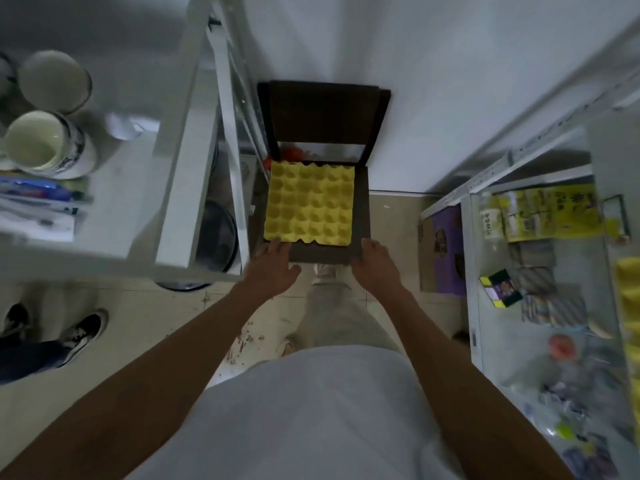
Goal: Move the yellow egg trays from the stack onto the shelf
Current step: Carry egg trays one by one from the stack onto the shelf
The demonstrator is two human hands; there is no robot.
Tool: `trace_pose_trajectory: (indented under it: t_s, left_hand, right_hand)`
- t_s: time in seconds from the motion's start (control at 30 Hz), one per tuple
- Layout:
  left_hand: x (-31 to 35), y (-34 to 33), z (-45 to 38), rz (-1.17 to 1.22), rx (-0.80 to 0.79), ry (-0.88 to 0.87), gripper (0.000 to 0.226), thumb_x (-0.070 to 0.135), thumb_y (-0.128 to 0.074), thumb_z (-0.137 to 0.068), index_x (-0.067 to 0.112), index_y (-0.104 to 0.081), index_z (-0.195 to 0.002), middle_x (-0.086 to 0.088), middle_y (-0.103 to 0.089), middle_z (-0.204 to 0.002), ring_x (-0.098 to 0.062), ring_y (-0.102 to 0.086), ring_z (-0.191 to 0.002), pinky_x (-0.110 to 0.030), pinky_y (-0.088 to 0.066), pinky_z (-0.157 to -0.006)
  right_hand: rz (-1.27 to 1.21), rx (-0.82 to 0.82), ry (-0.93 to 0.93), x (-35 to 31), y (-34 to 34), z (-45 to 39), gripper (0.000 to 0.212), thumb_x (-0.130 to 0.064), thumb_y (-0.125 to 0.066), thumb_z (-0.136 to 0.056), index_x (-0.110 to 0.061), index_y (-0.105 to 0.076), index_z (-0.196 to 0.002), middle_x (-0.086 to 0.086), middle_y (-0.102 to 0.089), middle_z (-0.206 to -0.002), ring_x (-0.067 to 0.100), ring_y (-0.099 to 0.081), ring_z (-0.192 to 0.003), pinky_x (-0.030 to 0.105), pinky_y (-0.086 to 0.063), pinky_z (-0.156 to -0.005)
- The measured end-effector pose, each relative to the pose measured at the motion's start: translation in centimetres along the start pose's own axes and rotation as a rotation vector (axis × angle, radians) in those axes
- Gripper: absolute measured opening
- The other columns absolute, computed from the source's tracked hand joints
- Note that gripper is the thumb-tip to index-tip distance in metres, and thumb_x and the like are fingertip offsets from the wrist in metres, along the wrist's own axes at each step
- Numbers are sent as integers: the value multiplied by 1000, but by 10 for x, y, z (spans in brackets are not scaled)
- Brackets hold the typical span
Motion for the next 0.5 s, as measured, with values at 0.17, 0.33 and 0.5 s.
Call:
trace_pose_trajectory:
  t_s: [0.17,0.33,0.5]
  left_hand:
    - [20,25,-88,159,-123,132,63,42,-49,-103,9,-42,-157,-16,-41,-162,-38,-42,-149,-47,-38,-121]
    - [10,33,-169,234,-145,305,62,38,-49,-102,7,-43,-156,-18,-41,-162,-38,-42,-149,-48,-38,-121]
    - [-24,29,-250,282,-128,415,55,28,-49,-105,-1,-44,-151,-26,-49,-152,-44,-50,-140,-51,-43,-117]
  right_hand:
    - [-175,-99,-94,5,8,-115,36,-25,-48,-98,-1,-63,-121,24,-63,-124,41,-60,-118,40,-49,-91]
    - [-234,-201,-229,16,1,-205,32,-28,-47,-98,-7,-68,-110,17,-65,-105,37,-65,-108,30,-39,-77]
    - [-456,-277,-447,40,-24,-283,45,-27,-45,-103,-1,-59,-136,20,-60,-139,36,-58,-129,26,-53,-74]
Point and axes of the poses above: each hand's wrist, its own z-axis away from the middle knuckle, its own y-axis out of the back of the hand, x = y × z, the point moved 1 cm from there along -z, towards the middle knuckle
